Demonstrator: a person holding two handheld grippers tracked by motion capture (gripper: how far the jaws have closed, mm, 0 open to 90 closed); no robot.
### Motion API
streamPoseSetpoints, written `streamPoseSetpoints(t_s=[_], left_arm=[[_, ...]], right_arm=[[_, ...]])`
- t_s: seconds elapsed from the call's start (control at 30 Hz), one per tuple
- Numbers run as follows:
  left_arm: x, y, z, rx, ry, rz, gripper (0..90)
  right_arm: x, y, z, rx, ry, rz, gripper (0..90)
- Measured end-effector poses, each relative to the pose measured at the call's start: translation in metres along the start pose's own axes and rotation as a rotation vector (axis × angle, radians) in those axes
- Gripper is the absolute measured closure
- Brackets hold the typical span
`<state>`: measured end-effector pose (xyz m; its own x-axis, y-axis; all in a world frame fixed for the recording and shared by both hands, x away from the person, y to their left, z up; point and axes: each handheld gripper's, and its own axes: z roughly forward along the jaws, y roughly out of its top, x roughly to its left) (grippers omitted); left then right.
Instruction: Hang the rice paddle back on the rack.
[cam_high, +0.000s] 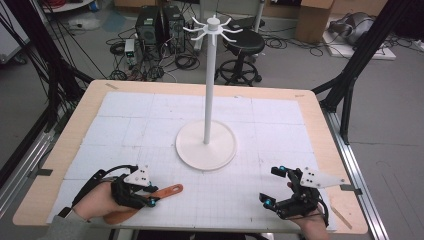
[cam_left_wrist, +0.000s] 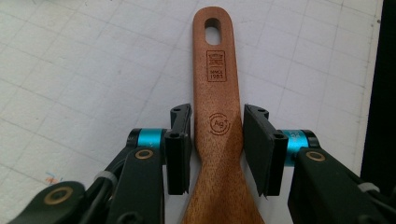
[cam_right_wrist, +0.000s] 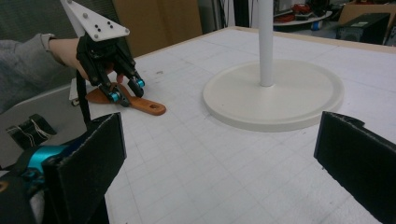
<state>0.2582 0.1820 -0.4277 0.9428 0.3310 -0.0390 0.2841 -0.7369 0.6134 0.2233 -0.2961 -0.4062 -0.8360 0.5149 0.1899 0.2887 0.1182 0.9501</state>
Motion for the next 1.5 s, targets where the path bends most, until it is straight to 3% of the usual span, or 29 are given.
streamPoseSetpoints(t_s=[0.3, 0.57, 0.67, 0.8, 1.13, 1.5], left_arm=[[0.0, 0.001, 0.0, 0.004, 0.009, 0.004, 64.8], [0.0, 0.001, -0.007, -0.02, 0.014, -0.021, 64.9], [-0.001, 0.002, -0.013, -0.048, 0.028, -0.032, 64.9], [-0.004, 0.006, -0.021, -0.042, 0.06, -0.01, 64.9], [-0.003, 0.007, -0.04, -0.117, 0.078, -0.022, 64.9], [0.0, 0.007, -0.063, -0.202, 0.13, -0.046, 64.9]], right_arm=[[0.001, 0.001, 0.0, 0.001, -0.001, 0.001, 1.1], [0.0, 0.001, 0.0, 0.002, 0.002, 0.0, 1.2], [0.0, 0.001, 0.0, 0.002, 0.003, -0.001, 1.1], [0.0, 0.002, 0.002, 0.003, 0.004, -0.006, 1.1], [0.0, 0.002, 0.003, 0.004, 0.006, -0.005, 1.1], [-0.001, 0.002, 0.003, 0.005, 0.007, -0.009, 1.2]])
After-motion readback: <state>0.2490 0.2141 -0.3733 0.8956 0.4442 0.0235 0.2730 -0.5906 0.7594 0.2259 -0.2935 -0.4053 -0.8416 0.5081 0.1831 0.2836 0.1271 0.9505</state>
